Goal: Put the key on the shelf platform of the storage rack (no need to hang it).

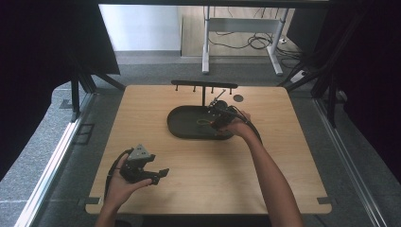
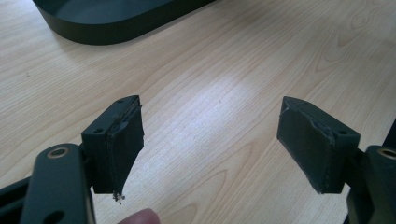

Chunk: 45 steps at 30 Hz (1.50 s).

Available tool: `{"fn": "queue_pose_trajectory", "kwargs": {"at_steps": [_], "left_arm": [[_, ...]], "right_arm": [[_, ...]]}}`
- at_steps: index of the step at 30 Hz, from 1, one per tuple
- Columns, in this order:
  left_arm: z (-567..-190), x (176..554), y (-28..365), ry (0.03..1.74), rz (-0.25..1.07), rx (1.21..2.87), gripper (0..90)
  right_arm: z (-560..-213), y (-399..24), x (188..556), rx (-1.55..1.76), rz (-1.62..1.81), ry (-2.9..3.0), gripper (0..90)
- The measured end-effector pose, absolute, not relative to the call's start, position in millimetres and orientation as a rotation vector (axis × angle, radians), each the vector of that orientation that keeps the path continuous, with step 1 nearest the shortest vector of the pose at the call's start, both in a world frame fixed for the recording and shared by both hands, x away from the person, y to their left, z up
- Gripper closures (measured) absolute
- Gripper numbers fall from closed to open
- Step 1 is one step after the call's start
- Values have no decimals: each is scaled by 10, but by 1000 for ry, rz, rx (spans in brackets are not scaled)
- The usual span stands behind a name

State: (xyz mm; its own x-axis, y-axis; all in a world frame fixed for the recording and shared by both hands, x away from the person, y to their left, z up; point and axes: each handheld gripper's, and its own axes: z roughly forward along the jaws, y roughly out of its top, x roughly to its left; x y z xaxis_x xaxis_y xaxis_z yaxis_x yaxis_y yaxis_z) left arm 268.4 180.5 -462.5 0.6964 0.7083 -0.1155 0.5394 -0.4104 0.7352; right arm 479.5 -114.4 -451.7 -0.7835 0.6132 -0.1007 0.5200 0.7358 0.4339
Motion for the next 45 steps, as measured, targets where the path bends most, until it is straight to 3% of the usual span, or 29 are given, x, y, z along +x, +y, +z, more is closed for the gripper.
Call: {"fn": "queue_pose_trajectory", "kwargs": {"at_steps": [14,30,45], "left_arm": [[-4617,2681,1811,952,276,2111,231],[-4609,2669,1782,944,283,2116,231],[-4619,2663,1741,939,282,2130,230]], "right_arm": [[-4478,-1226,4757,920,625,2680,533],[-4262,-1500,4365,884,840,2624,517],[-4398,-1891,3854,907,993,2577,503]]}}
